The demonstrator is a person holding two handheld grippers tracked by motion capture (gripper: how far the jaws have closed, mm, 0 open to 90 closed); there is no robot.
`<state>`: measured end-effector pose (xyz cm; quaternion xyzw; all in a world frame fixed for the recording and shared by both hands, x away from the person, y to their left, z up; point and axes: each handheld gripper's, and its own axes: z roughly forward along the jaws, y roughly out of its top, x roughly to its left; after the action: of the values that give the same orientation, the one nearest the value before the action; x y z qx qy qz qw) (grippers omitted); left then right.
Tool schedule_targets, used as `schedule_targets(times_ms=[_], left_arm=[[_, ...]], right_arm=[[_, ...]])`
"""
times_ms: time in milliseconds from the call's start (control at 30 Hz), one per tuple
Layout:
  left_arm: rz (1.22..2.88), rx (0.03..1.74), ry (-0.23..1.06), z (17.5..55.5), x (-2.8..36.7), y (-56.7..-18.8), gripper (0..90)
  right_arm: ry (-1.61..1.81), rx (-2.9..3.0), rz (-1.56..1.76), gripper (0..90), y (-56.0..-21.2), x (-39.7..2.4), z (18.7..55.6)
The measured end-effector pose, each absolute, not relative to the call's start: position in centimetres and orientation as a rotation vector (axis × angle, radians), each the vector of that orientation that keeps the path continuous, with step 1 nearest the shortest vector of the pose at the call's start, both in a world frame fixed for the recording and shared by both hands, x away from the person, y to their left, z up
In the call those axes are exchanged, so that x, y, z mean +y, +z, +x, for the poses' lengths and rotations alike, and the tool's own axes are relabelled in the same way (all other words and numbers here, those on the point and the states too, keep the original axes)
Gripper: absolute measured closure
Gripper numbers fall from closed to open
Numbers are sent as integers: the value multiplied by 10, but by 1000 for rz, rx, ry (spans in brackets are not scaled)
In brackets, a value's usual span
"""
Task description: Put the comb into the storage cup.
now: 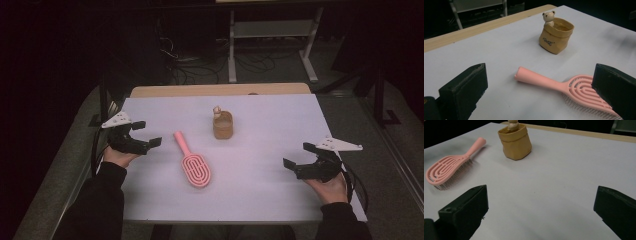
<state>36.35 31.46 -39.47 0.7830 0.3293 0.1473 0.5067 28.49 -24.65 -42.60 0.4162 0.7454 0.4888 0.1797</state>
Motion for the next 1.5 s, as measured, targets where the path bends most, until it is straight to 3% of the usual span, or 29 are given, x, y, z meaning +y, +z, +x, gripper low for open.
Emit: schedule_targets(times_ms=[1500], left_arm=[[2080, 740, 327, 419, 253, -386, 0]], right_arm=[[1384, 2114, 1160, 0, -425, -246, 286]])
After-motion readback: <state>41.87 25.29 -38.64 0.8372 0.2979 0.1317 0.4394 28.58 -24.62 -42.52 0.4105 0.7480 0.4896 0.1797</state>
